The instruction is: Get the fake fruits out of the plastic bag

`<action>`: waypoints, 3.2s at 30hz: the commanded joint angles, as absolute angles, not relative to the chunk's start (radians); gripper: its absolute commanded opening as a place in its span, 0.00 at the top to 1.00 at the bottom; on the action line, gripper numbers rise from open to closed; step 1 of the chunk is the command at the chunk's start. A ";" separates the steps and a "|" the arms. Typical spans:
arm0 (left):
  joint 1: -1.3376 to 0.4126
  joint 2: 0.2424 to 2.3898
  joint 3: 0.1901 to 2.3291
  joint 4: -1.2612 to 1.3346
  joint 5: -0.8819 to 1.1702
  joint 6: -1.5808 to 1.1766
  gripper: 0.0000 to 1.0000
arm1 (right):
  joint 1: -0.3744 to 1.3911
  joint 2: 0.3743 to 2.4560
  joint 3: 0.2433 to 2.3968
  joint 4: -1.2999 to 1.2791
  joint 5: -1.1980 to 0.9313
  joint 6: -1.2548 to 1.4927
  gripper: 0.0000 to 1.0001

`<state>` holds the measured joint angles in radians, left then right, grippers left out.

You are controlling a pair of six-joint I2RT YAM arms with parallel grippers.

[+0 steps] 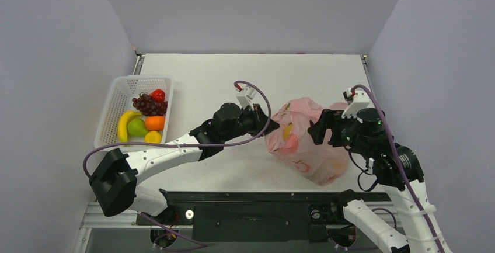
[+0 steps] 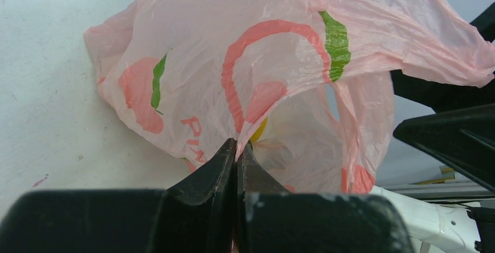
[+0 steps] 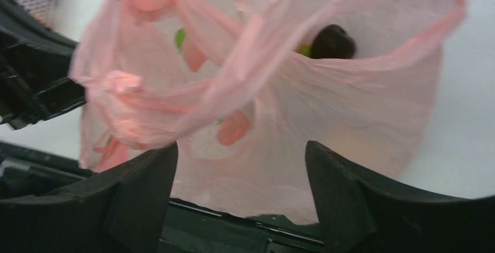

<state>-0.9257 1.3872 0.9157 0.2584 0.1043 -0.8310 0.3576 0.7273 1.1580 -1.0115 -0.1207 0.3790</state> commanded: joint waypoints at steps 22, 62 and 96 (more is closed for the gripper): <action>-0.789 1.475 1.106 0.200 0.073 -0.740 1.00 | 0.746 0.581 0.962 -0.915 -0.181 0.481 1.00; -0.694 1.417 1.078 0.160 0.282 -0.708 0.60 | 1.094 0.709 1.079 -1.094 0.446 0.705 0.22; -1.247 1.270 1.022 -0.137 -0.220 -0.603 0.49 | 0.733 0.907 1.136 -0.985 0.440 0.628 0.11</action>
<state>-1.2285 1.2667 0.9409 -0.1089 -0.1444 -0.6605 0.7509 0.9295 1.1297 -1.0176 0.4553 0.6548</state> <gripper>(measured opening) 0.544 0.897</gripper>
